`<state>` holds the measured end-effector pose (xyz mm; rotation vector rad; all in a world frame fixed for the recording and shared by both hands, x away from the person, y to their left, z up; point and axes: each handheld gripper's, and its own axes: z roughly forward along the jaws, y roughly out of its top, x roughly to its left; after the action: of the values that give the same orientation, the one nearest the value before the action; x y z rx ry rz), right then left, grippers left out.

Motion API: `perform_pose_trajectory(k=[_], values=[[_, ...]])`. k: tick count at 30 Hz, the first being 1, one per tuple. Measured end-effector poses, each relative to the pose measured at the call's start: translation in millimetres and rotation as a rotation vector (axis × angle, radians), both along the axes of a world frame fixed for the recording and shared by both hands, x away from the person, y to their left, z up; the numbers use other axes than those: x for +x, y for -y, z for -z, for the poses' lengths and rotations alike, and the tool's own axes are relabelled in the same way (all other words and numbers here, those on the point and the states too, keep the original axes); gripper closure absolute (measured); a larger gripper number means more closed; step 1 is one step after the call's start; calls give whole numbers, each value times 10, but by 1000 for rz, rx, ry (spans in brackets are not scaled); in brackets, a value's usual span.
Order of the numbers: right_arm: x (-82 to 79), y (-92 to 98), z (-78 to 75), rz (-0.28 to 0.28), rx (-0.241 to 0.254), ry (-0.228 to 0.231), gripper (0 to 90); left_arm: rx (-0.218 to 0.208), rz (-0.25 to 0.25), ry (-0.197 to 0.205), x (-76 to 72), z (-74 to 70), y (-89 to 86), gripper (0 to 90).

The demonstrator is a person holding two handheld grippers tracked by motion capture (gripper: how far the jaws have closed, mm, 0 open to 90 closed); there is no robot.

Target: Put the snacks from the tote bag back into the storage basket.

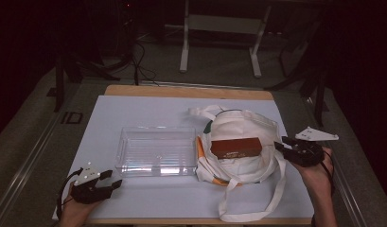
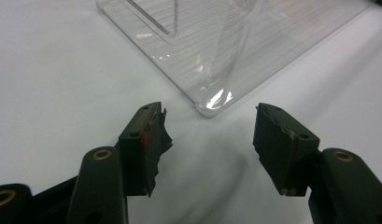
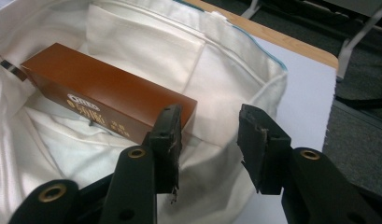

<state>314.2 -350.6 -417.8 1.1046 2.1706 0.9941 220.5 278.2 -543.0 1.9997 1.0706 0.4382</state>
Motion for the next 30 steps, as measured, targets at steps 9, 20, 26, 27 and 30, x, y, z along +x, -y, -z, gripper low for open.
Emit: perform_pose_trajectory(k=[9,20,26,27,30], values=[[123,-167,-1,-51,-54,-13,575,12,-2,9,-7,-5,11,430],[267,-361,19,-105,-119,-42,534,35,-17,51,-42,-29,31,436],[318,-432,13,-123,-148,-53,534,34,-15,59,-39,-50,56,431],[318,-432,13,-123,-148,-53,534,39,-9,59,-36,-53,64,431],[335,-447,15,-134,-158,-57,535,43,0,57,-30,-53,93,429]])
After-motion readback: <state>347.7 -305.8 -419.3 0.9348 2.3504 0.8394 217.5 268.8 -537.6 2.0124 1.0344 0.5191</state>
